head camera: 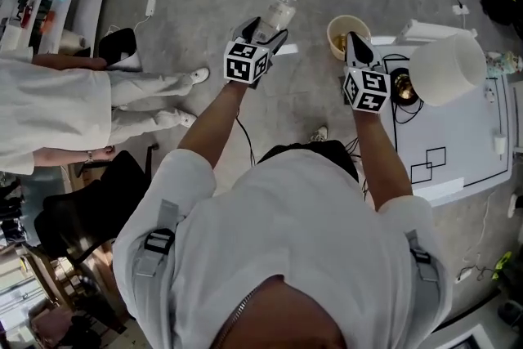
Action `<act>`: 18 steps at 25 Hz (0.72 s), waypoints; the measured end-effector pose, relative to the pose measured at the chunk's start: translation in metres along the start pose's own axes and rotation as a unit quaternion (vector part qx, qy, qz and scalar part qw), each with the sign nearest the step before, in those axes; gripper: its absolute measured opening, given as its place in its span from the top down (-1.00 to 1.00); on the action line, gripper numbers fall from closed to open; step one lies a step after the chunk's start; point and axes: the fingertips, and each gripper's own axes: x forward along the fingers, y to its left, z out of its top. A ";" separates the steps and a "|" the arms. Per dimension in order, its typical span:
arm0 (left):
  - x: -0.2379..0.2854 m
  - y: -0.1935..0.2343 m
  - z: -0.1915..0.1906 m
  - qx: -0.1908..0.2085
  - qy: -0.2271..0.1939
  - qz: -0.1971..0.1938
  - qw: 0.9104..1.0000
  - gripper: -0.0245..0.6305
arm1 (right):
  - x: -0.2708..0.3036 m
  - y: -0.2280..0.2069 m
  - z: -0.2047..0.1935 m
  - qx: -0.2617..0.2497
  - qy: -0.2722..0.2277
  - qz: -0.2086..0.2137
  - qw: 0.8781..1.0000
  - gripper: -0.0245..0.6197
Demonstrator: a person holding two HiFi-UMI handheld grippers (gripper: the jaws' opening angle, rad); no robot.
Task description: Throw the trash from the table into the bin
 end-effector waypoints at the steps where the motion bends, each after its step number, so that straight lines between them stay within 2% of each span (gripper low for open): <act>1: 0.009 0.003 0.002 -0.001 0.001 -0.001 1.000 -0.15 | 0.007 -0.007 0.000 0.002 0.002 -0.002 1.000 0.90; 5: 0.043 0.014 0.006 -0.008 0.008 -0.010 1.000 -0.15 | 0.031 -0.033 -0.005 0.011 0.015 -0.023 1.000 0.90; 10: 0.080 0.037 0.007 -0.010 0.018 -0.039 0.999 -0.15 | 0.060 -0.044 -0.009 0.013 0.031 -0.056 0.998 0.90; 18: 0.170 0.077 0.001 0.002 0.053 -0.132 0.990 -0.15 | 0.109 -0.066 -0.019 0.024 0.062 -0.156 0.986 0.90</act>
